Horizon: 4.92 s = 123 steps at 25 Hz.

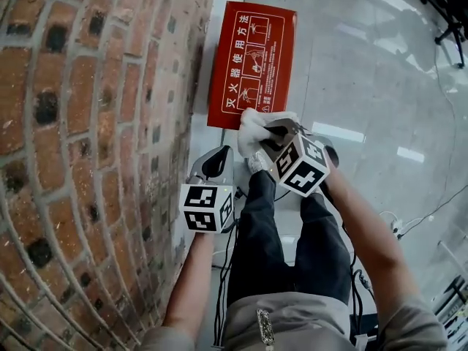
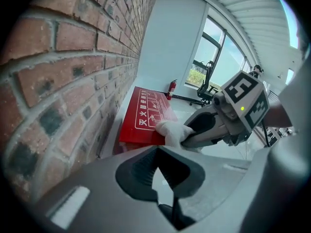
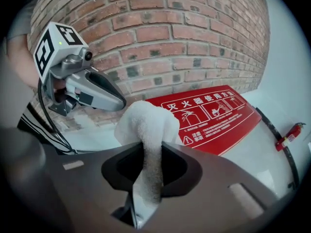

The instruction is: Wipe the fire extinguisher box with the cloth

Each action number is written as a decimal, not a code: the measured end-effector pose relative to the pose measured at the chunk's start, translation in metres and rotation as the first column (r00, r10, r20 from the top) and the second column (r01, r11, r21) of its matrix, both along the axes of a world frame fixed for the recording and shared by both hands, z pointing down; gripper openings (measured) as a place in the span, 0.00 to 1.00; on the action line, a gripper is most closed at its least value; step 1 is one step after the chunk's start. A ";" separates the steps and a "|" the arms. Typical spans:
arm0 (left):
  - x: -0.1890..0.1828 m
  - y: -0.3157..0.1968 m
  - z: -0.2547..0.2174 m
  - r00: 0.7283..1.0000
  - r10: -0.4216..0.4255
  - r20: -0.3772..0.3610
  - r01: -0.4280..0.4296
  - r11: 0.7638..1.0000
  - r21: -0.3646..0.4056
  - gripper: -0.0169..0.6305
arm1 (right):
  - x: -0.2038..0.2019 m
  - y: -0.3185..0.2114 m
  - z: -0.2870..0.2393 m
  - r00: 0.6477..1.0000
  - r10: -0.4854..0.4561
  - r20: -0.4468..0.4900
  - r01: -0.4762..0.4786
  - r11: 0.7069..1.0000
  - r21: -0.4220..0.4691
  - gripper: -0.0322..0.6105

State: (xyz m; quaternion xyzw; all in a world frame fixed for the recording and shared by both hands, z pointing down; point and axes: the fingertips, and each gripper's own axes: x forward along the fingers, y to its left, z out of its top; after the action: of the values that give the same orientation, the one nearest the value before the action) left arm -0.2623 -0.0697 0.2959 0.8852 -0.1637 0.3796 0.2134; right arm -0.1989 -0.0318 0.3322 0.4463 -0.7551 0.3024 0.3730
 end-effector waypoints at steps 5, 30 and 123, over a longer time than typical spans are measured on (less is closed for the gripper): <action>-0.007 -0.010 -0.006 1.000 -0.001 0.001 0.001 1.000 0.013 0.03 | 0.026 -0.017 -0.029 0.994 0.091 0.068 -0.093 0.995 0.025 0.22; 0.060 -0.100 -0.002 0.997 0.077 0.015 -0.076 0.997 -0.022 0.03 | 0.193 -0.275 -0.003 0.953 0.202 -0.225 -0.175 0.975 0.135 0.22; 0.063 0.069 0.116 0.941 0.101 -0.324 0.043 0.912 0.408 0.16 | 0.049 0.083 0.121 0.999 0.048 0.002 -0.041 0.837 0.545 0.09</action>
State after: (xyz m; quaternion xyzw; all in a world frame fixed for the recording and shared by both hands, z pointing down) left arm -0.1998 -0.0002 0.4115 0.9643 -0.1869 0.1826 0.0427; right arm -0.1498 0.0512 0.4536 0.5529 -0.7973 0.0814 0.2280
